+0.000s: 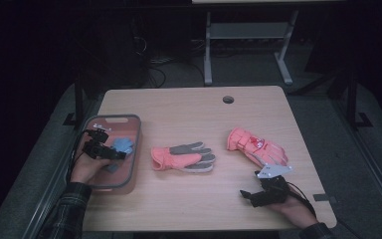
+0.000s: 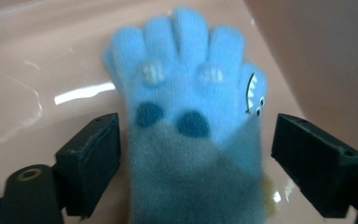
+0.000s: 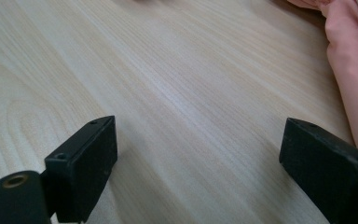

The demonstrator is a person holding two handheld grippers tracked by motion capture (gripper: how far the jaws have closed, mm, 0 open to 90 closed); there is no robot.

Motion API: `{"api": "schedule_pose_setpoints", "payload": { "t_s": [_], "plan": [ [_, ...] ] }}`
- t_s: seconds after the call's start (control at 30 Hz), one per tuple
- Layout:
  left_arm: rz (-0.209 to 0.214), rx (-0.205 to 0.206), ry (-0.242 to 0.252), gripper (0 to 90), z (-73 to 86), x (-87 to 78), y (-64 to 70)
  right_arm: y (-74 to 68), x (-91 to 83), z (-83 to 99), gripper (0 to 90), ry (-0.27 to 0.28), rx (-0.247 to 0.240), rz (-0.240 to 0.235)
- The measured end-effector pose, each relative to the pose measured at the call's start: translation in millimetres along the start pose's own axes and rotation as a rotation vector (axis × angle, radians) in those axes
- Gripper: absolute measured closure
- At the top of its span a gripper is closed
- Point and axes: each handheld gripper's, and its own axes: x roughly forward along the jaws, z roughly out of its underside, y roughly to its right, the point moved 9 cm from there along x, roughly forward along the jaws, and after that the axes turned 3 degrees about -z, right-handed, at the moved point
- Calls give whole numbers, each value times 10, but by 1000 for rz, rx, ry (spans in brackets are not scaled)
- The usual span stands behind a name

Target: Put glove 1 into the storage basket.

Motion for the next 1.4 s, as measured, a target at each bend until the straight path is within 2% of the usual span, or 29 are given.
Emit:
{"api": "schedule_pose_setpoints", "payload": {
  "t_s": [0.13, 0.27, 0.43, 0.73, 0.87, 0.97, 1.13, 1.4],
  "plan": [
    [-7, 10, 45, 132, -75, -139, 22, 0, 0, 0, 111, 0, 0, 0],
    [14, 18, 112, 133, -175, -313, 130, 0, 0, 0, 111, 0, 0, 0],
    [44, 55, 177, 134, -272, -485, 362, 0, 0, 0, 111, 0, 1, 0],
    [116, 134, 237, 144, -402, -625, 828, 2, 0, 1, 108, -1, 1, 1],
    [150, 166, 263, 230, -461, -658, 1020, 2, 0, 1, 108, -1, 2, 1],
    [172, 186, 269, 327, -489, -654, 1150, 2, 0, 1, 108, -1, 1, 1],
    [218, 204, 263, 560, -510, -623, 1350, 1, 0, 1, 108, -1, 2, 1],
    [251, 245, 228, 895, -494, -532, 1634, 1, 0, 1, 108, -1, 2, 1]
  ]
}}
